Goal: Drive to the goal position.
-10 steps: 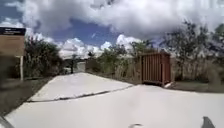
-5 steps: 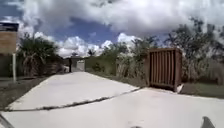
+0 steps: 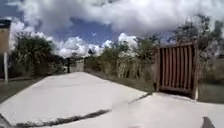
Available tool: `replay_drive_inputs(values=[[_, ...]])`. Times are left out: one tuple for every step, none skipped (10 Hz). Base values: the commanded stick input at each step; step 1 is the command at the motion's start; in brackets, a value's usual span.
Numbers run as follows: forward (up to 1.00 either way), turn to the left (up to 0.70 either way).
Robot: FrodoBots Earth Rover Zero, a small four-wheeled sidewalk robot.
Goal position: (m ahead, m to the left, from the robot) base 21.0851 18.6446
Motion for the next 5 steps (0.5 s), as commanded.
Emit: replay_drive_inputs(values=[[0.85,0.00],[0.85,0.00],[0.85,0.00],[0.85,0.06],[0.85,0.34]])
